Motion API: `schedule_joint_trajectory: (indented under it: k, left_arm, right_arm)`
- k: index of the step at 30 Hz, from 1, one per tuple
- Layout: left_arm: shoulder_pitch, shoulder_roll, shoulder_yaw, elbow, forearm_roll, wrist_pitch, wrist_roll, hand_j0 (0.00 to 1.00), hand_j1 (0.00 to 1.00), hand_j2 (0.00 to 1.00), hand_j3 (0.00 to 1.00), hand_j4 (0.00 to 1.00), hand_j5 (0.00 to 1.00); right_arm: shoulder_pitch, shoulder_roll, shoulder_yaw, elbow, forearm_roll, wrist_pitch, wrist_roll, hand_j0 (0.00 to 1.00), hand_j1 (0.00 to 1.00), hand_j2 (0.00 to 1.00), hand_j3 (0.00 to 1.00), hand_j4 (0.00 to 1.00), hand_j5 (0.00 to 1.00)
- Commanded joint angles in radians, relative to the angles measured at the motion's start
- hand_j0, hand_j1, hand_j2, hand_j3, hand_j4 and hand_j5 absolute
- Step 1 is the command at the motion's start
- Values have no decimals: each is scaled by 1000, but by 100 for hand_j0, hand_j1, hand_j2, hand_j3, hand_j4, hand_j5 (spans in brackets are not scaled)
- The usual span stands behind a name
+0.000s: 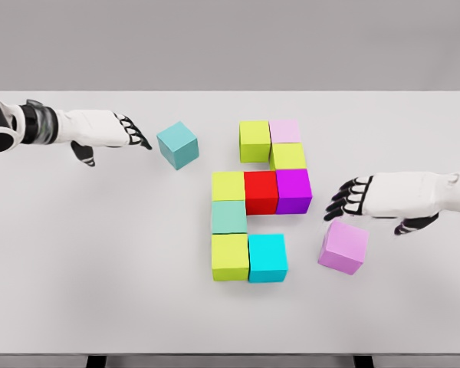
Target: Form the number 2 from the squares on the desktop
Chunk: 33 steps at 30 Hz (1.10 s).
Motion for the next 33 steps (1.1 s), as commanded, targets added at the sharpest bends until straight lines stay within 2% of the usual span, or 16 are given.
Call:
schedule_joint_trajectory:
  k: [1, 3, 6, 7, 10, 13, 15, 17, 18, 23, 28, 33]
  left_arm:
    - [0, -7, 2, 7, 3, 1, 0, 99, 99, 99, 99, 99, 99]
    - [-2, -11, 2, 18, 3, 1, 0, 99, 99, 99, 99, 99, 99]
    - [-2, -21, 5, 30, 3, 1, 0, 99, 99, 99, 99, 99, 99]
    - [-2, -22, 5, 35, 3, 1, 0, 99, 99, 99, 99, 99, 99]
    - [-3, -37, 5, 53, 1, 1, 0, 99, 99, 99, 99, 99, 99]
    - [-3, -40, 5, 60, 1, 1, 0, 99, 99, 99, 99, 99, 99]
    - [-5, -40, 5, 60, 1, 1, 0, 99, 99, 99, 99, 99, 99]
    - [-5, -42, 5, 60, 1, 1, 0, 99, 99, 99, 99, 99, 99]
    - [-5, -47, 5, 60, 1, 1, 0, 99, 99, 99, 99, 99, 99]
    - [-6, -57, 10, 70, 1, 1, 0, 99, 99, 99, 99, 99, 99]
    - [-8, -73, 15, 87, 1, 1, 0, 99, 99, 99, 99, 99, 99]
    - [-9, -96, 18, 116, 0, 1, 0, 100, 100, 100, 100, 100, 100]
  right_arm:
    - [0, -50, -37, 53, -107, 2, 0, 100, 100, 100, 100, 100, 100]
    - [0, -81, -50, 132, -132, 2, 0, 100, 100, 100, 100, 100, 100]
    - [-11, -121, -28, 172, -132, 2, 0, 100, 100, 100, 100, 100, 100]
    - [-41, -145, 24, 170, -130, 2, 0, 100, 100, 100, 100, 100, 100]
    - [-213, -193, 280, 164, -130, 2, 0, 100, 100, 100, 100, 100, 100]
    - [-334, -246, 450, 118, -115, 2, 0, 100, 100, 100, 100, 100, 100]
    - [-380, -277, 527, 69, -101, 2, 0, 100, 100, 100, 100, 100, 100]
    - [-380, -288, 543, -5, -38, 2, 0, 100, 100, 100, 100, 100, 100]
    - [-380, -288, 550, -14, -27, 2, 0, 100, 100, 100, 100, 100, 100]
    - [-380, -280, 556, -15, -24, 2, 0, 100, 100, 100, 100, 100, 100]
    - [-380, -214, 555, -12, -4, 2, 0, 100, 100, 100, 100, 100, 100]
    - [-380, -205, 555, -9, 7, 2, 0, 100, 100, 100, 100, 100, 100]
